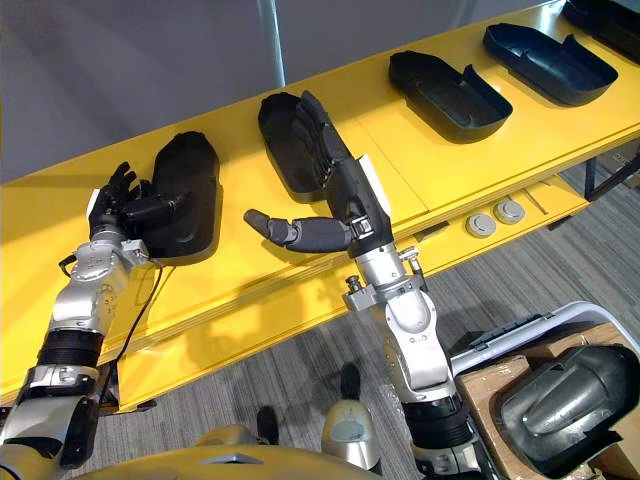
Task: Walk over and take three plastic housings, then place them on the shelf
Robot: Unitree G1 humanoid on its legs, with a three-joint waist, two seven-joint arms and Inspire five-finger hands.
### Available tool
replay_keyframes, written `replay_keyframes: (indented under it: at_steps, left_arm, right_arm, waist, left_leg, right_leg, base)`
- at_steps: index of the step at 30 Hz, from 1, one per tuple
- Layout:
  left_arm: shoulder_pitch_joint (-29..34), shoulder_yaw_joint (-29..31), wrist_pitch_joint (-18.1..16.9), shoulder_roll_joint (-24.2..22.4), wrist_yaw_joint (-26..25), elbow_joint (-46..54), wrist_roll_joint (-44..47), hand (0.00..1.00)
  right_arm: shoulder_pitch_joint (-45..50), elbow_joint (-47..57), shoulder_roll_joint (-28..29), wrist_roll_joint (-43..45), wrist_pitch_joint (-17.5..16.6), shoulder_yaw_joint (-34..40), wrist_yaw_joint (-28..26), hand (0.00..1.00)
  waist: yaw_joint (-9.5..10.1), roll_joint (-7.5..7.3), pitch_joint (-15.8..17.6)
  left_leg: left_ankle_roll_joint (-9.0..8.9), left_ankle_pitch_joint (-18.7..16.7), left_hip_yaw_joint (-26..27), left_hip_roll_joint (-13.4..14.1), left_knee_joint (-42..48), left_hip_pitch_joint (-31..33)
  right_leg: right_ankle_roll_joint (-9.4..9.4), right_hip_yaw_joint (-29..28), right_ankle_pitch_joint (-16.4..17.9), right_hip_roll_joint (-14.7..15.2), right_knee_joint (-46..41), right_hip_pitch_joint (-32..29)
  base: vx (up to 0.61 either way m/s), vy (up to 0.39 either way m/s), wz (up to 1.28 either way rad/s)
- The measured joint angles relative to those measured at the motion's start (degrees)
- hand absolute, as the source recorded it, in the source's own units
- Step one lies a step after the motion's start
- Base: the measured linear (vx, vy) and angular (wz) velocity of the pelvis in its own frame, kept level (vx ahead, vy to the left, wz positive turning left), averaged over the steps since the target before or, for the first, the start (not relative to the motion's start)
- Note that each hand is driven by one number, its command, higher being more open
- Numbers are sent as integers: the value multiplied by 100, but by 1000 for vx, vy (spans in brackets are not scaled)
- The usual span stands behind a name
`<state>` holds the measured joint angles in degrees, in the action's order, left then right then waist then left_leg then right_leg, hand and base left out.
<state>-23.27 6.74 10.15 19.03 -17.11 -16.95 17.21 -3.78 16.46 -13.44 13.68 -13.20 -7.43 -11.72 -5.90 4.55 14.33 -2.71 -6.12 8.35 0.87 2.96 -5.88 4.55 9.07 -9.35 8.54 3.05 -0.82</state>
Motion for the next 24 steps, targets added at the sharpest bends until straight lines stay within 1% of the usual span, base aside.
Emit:
replay_keyframes:
  at_steps: [2, 3, 4, 7, 10, 12, 15, 16, 18, 19, 21, 22, 23, 24]
  left_arm:
    - [18, -1, -58, -167, -167, 337, 8, 100]
    - [25, 7, -146, -289, -219, 612, 17, 100]
    - [28, 7, -170, -347, -224, 774, 17, 100]
    - [245, -8, -481, -644, -170, 1925, 18, 100]
    - [487, -20, -649, -817, -64, 2556, 13, 100]
    - [675, -18, -664, -820, -56, 2829, -54, 100]
    - [1077, 17, -684, -826, -239, 3020, -677, 100]
    - [1234, 117, -684, -839, -375, 3090, -1048, 100]
    - [1280, 274, -687, -868, -562, 3099, -1366, 100]
    - [1280, 332, -705, -872, -632, 3106, -1365, 100]
    - [1390, 564, -945, -893, -845, 3237, -1381, 100]
    - [1487, 608, -1048, -915, -854, 3349, -1363, 100]
    - [1688, 624, -1255, -988, -822, 3599, -1345, 100]
    - [1958, 620, -1525, -1081, -669, 3881, -1303, 100]
  right_arm:
    - [119, -7, 85, -90, -6, -11, 71, 100]
    - [172, -7, 139, -174, -13, -11, 111, 100]
    - [196, -7, 182, -179, -14, -11, 120, 100]
    - [374, -7, 272, -300, -88, -50, 230, 100]
    - [449, -7, 294, -446, -132, -48, 290, 100]
    - [501, -5, 298, -449, -219, -39, 359, 100]
    - [582, -4, 297, -573, -231, 23, 417, 100]
    - [591, 2, 299, -661, -232, 44, 490, 100]
    - [660, 8, 300, -662, -231, 77, 540, 100]
    - [690, 11, 301, -664, -231, 79, 577, 100]
    - [804, 27, 317, -675, -231, 88, 648, 100]
    - [826, 42, 324, -674, -231, 107, 669, 100]
    - [922, 115, 408, -672, -231, 194, 721, 100]
    - [1024, 215, 460, -673, -231, 305, 761, 100]
  waist:
    - [20, -22, 13]
    - [27, -32, 18]
    - [36, -33, 19]
    - [54, -35, 17]
    - [47, -33, 5]
    - [56, -34, -1]
    - [71, -21, -63]
    - [93, -30, -109]
    - [130, -53, -184]
    - [148, -64, -207]
    - [198, -121, -309]
    - [196, -140, -328]
    - [223, -165, -364]
    - [243, -179, -393]
  left_leg:
    - [-5, -9, 22, 17, -3, -65]
    - [-7, -33, 23, 28, 10, -77]
    - [-5, -41, 24, 31, 19, -80]
    - [-1, -97, 54, 66, 92, -101]
    - [-12, -112, 56, 81, 90, -171]
    - [-12, -115, 52, 83, 93, -191]
    - [-44, -176, 54, 98, 89, -263]
    - [-29, -190, 67, 110, 90, -262]
    - [-31, -191, 67, 126, 89, -252]
    - [-32, -191, 67, 133, 89, -252]
    - [-14, -177, 65, 158, 92, -247]
    - [-19, -180, 65, 163, 94, -247]
    - [-22, -180, 64, 166, 99, -247]
    - [-26, -183, 64, 167, 101, -247]
  right_leg:
    - [-1, -15, 1, -21, 3, 47]
    - [-4, -14, 3, -30, 8, 76]
    - [-5, -14, 3, -33, 8, 84]
    - [-17, -30, 12, -64, 17, 125]
    - [-30, -17, 21, -76, 35, 200]
    - [-30, -4, 20, -77, 67, 242]
    - [-22, 22, 13, -91, 130, 346]
    - [-23, 25, 14, -100, 131, 346]
    - [-31, 40, 20, -112, 132, 346]
    - [-33, 41, 21, -118, 131, 346]
    - [-37, 45, 24, -143, 133, 344]
    - [-38, 45, 25, -147, 133, 344]
    - [-40, 45, 26, -150, 134, 344]
    - [-40, 45, 26, -151, 134, 345]
  base:
    - [-15, -8, -6]
    - [-19, -7, -4]
    - [0, 0, 0]
    - [-20, -8, -6]
    - [0, 0, 0]
    - [-33, -7, 1]
    - [-14, -3, 1]
    - [0, 0, 0]
    - [-8, -5, 4]
    - [-1, -8, 3]
    - [0, 0, 0]
    - [0, 0, 0]
    - [0, 0, 0]
    - [0, 0, 0]
